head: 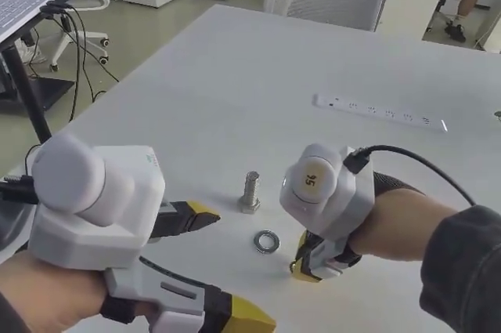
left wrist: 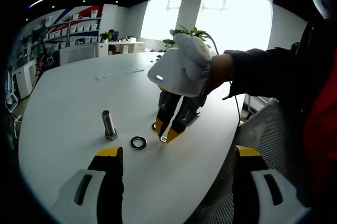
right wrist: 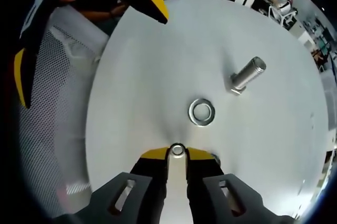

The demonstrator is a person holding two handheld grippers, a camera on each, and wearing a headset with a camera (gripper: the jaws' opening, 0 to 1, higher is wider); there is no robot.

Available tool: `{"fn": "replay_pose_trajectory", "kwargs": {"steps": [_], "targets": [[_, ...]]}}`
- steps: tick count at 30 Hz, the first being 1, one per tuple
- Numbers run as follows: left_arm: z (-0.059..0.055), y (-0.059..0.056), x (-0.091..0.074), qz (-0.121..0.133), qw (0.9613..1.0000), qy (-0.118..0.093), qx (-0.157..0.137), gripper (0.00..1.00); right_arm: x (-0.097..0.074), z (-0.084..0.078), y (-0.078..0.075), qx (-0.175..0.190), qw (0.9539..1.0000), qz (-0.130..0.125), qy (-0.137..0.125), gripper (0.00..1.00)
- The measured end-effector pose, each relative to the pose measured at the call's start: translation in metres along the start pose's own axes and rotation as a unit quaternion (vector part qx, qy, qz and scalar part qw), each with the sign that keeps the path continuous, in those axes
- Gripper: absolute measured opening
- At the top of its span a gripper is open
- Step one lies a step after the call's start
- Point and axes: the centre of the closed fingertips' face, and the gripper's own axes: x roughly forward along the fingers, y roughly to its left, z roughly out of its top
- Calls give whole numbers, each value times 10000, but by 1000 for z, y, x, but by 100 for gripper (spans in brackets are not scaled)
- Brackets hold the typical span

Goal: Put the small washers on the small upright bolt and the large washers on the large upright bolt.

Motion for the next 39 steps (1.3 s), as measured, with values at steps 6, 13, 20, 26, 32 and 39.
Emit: {"fn": "replay_pose_trajectory", "kwargs": {"steps": [6,13,20,26,32,39], "targets": [[0,-1,0,-2,10000,1,6,85,-6,-8,3,102,9999,-1,13,13],[0,-1,-1,-15,10000,1,20,85,-15,-18,5,244,9997,-19,2,13],[0,-1,-1,-17,10000,-9,27,85,-21,-32,6,345,9994,-68,74,13],[1,-1,-1,-27,10000,-16,33,86,-32,-49,1,524,9984,-179,83,13],[0,-1,-1,-36,10000,-2,38,86,-45,-66,-9,707,9969,-315,131,13],[0,0,-1,-34,10000,5,32,86,-61,-76,-21,867,9950,-474,116,13]]}}
